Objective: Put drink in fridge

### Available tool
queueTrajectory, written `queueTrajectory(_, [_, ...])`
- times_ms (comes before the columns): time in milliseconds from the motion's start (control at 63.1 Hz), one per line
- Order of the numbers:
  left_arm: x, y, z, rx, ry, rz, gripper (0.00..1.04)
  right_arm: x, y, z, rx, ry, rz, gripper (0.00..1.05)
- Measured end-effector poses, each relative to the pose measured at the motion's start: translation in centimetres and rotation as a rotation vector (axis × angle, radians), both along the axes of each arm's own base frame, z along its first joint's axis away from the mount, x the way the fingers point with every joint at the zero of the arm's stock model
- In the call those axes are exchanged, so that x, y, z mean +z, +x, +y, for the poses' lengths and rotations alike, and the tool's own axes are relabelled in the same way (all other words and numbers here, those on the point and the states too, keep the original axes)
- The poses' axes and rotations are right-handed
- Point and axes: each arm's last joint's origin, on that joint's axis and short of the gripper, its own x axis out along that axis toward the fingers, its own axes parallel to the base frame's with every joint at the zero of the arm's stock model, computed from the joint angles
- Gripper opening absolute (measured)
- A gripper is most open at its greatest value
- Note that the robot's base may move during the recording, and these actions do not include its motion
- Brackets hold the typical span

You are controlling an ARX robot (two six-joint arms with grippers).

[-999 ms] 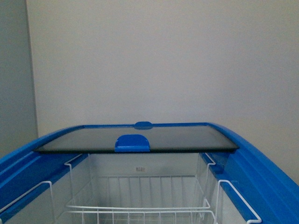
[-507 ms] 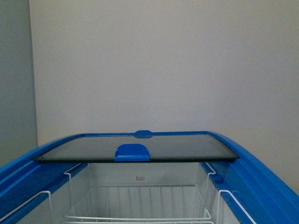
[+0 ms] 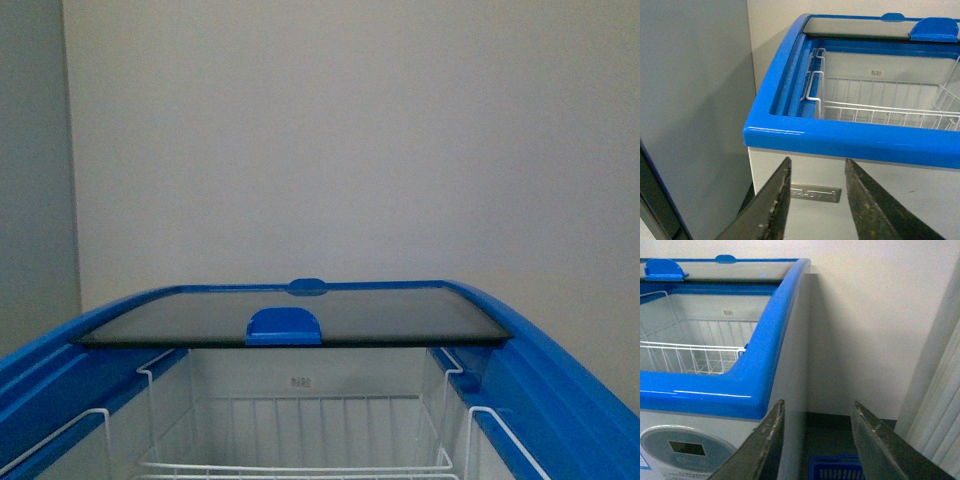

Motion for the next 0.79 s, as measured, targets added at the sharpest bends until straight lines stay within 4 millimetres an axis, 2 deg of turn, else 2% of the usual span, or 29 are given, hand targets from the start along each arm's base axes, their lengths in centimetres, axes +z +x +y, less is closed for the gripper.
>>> queueTrajectory(127, [0.00,0.00,0.00,0.000,0.000,0.000,0.64,0.00,0.00,0.00,0.000,0.000,0.000,0.69])
queueTrajectory(285, [0.00,0.00,0.00,0.000,0.000,0.000,0.89,0.00,0.00,0.00,0.000,0.000,0.000,0.93])
queueTrajectory(349, [0.00,0.00,0.00,0.000,0.000,0.000,0.97,0.00,0.00,0.00,0.000,0.000,0.000,0.99])
queueTrajectory(793, [0.00,0.00,0.00,0.000,0.001,0.000,0.97,0.00,0.00,0.00,0.000,0.000,0.000,0.97])
